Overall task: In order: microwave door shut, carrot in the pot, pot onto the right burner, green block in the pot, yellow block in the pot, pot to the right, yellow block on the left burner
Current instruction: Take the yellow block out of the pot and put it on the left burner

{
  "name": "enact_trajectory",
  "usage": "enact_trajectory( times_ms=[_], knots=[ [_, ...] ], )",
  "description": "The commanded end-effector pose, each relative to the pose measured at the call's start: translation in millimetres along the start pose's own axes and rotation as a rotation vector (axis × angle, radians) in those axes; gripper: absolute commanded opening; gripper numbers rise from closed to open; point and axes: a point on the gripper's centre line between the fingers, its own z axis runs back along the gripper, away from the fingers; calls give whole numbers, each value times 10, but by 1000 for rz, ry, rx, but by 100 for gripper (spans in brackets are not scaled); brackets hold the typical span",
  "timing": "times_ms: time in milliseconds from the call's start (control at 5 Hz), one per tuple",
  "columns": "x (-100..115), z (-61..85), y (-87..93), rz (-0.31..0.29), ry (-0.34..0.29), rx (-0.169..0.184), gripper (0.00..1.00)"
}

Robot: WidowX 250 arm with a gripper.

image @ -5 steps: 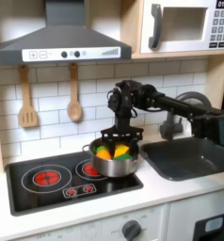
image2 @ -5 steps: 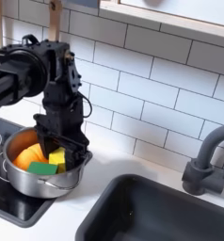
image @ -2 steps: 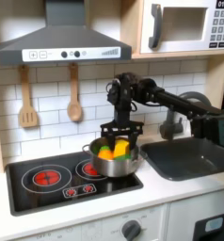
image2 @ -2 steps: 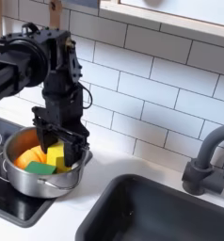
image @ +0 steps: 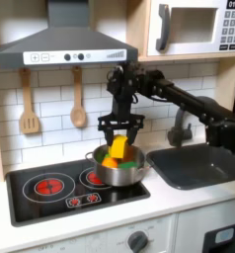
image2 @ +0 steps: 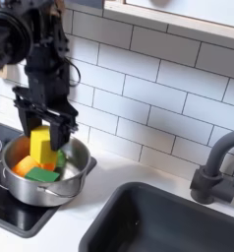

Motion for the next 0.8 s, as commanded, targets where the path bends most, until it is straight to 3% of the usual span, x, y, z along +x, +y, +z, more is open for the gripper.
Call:
enact_trajectory(
  times_ms=[0,400,600],
  knots=[
    [-153,133,246,107,-3,40,0],
    [-263,202,544,197,7,122,0],
    [-339,192,682,242,33,182,0]
  ],
)
